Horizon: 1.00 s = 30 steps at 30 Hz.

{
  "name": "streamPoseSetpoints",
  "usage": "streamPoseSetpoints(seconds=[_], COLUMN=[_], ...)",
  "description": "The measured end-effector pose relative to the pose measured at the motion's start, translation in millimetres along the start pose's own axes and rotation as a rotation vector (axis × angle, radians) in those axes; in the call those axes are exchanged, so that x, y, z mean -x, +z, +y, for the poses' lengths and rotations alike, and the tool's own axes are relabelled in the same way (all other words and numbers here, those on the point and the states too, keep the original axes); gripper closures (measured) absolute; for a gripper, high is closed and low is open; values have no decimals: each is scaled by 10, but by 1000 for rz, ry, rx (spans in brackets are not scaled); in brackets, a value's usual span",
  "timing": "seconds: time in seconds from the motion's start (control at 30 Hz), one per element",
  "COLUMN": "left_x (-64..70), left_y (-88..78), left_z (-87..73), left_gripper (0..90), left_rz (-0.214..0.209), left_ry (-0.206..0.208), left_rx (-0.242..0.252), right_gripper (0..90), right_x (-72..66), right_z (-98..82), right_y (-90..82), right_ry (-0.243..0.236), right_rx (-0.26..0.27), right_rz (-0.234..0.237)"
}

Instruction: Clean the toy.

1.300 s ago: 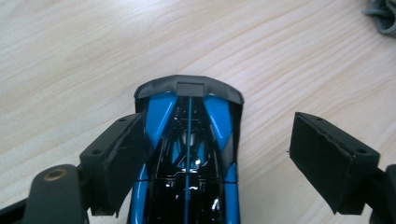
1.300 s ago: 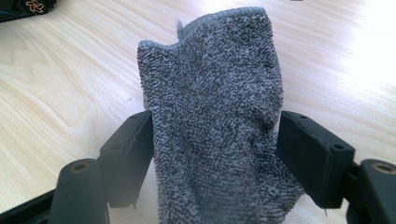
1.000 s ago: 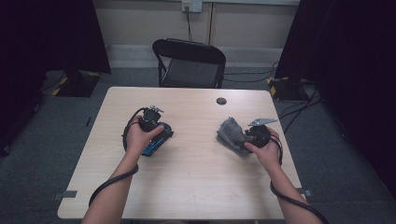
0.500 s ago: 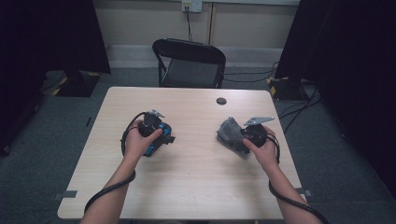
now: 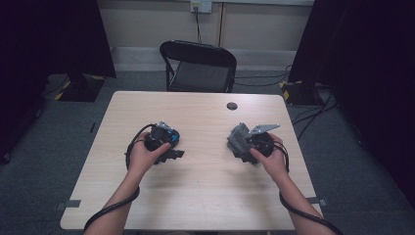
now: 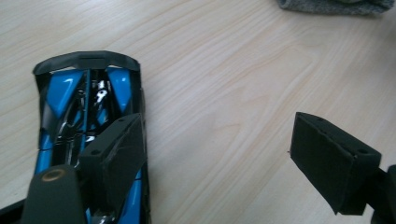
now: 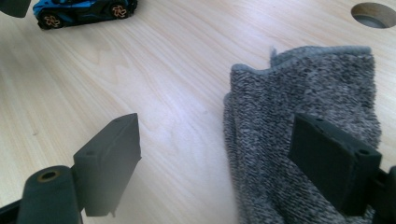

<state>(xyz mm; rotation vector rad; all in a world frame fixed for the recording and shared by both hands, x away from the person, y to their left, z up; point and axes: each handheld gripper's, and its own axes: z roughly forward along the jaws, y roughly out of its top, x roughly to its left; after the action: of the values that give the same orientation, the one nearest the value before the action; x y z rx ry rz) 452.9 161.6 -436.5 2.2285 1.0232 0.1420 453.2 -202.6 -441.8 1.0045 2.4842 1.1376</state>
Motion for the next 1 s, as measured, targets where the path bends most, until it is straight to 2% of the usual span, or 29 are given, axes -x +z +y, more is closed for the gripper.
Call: streamPoseSetpoints(seconds=[0.07, 0.2, 0.5, 0.7, 0.83, 1.0], left_x=[12, 36, 108, 150, 168, 194], left_y=[4, 6, -8, 4, 2, 11], left_z=[-9, -45, -97, -139, -168, -211], left_gripper=[178, 178, 178, 180, 180, 180], left_rz=[-2, 2, -9, -9, -29, -36], left_ry=[-6, 8, 14, 37, 25, 29], left_rx=[-2, -13, 0, -11, -4, -3], right_gripper=[160, 161, 161, 161, 161, 161], right_x=[-30, -87, -185, -256, -304, -361], right_z=[8, 23, 27, 26, 7, -19], right_y=[8, 18, 43, 56, 83, 113], right_ry=[-8, -19, -35, -35, -39, -54], right_rx=[-4, -8, -9, -1, -10, -18], right_rz=[9, 19, 52, 72, 81, 96])
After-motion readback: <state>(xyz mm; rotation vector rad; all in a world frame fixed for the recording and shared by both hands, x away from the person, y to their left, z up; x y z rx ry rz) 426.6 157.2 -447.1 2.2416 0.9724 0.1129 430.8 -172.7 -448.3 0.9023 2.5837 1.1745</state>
